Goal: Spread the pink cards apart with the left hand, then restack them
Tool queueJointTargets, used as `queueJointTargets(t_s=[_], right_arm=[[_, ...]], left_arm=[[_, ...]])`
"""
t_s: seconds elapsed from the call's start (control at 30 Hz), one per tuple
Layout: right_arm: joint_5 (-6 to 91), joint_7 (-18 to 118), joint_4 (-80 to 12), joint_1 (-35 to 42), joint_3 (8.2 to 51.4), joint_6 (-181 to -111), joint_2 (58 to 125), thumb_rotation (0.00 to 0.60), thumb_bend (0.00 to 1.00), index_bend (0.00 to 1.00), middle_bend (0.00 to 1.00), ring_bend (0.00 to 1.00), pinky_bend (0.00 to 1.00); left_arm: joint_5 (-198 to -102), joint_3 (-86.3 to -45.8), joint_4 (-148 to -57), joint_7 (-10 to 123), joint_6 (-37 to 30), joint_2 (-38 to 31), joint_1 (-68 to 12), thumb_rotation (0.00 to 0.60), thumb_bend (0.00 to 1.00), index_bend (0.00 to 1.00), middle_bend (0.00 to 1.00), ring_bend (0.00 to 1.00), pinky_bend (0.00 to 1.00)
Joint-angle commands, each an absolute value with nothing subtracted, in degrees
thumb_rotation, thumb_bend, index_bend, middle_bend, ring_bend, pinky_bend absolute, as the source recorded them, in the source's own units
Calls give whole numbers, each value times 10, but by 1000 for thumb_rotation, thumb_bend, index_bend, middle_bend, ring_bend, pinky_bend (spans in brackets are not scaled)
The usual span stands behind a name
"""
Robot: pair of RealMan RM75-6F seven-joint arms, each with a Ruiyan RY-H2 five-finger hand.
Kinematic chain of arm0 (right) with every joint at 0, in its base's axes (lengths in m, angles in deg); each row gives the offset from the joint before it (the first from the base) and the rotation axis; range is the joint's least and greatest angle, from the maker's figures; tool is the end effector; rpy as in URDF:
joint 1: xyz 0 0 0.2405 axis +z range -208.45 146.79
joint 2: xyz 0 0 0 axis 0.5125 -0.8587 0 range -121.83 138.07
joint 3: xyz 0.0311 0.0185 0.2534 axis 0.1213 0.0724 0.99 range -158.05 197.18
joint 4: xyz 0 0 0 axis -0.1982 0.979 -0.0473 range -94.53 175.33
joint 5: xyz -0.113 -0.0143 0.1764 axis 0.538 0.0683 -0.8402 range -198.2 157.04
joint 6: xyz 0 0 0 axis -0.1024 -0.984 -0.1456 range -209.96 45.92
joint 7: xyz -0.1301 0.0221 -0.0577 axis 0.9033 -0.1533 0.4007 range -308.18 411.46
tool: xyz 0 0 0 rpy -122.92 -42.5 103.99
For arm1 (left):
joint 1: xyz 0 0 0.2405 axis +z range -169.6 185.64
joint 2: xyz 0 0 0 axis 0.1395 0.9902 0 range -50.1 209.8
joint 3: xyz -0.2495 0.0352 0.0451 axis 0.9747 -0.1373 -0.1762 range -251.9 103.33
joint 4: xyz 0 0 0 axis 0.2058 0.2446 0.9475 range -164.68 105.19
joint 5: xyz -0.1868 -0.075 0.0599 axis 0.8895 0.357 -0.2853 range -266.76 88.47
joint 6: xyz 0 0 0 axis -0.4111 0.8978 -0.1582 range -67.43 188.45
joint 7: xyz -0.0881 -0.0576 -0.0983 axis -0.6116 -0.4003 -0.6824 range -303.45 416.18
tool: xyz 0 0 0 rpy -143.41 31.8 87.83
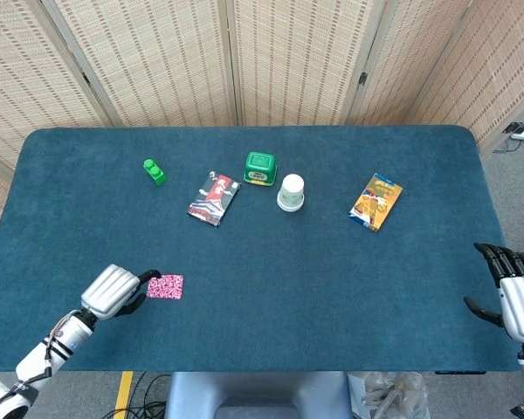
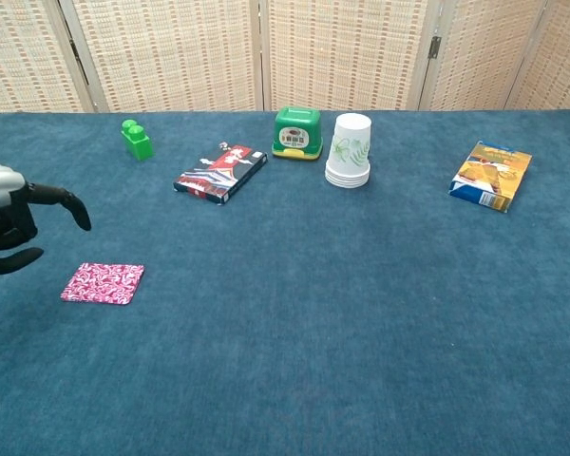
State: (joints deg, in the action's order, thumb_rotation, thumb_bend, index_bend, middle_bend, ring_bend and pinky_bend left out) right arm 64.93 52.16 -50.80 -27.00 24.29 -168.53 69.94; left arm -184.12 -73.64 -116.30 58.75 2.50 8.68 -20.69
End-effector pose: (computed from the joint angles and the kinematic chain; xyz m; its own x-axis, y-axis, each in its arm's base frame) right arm -0.3175 -0.1825 0.1826 0.4550 0.0515 0.8890 -0.8904 0.0171 0.4548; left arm -0.2387 0.2732 0.0555 0.6012 0.2570 0.7566 0.7426 -0.5293 -0.4103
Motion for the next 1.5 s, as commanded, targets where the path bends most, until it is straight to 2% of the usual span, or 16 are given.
queueJointTargets(t_s=[0.03, 0.2, 0.67, 1.2, 1.5], right_arm=[[648, 521, -508, -270, 243, -1684, 699, 600, 214, 123, 207, 163, 177], [646, 520, -506, -268, 242, -1677, 701, 600, 214, 123, 207, 169, 177], [645, 514, -500, -266, 242, -1672, 704, 600, 214, 123, 208, 179, 177], [639, 507, -492, -266, 244, -1668, 706, 600, 215, 123, 212, 186, 176], [637, 507, -493, -269, 244, -1671, 704, 600, 215, 123, 213, 189, 177]], left_arm=[[-1836, -745, -1162, 600, 45, 78, -218, 600, 536, 283, 947, 892, 1000], [-1804, -749, -1170, 626, 80, 74, -228, 600, 539, 254, 971, 911, 1000], [-1721, -750, -1169, 683, 120, 63, -236, 600, 538, 208, 982, 922, 1000], [-1649, -748, -1157, 732, 146, 47, -252, 600, 538, 207, 988, 929, 1000], [-1655, -772, -1183, 747, 155, 69, -255, 600, 539, 251, 996, 936, 1000]])
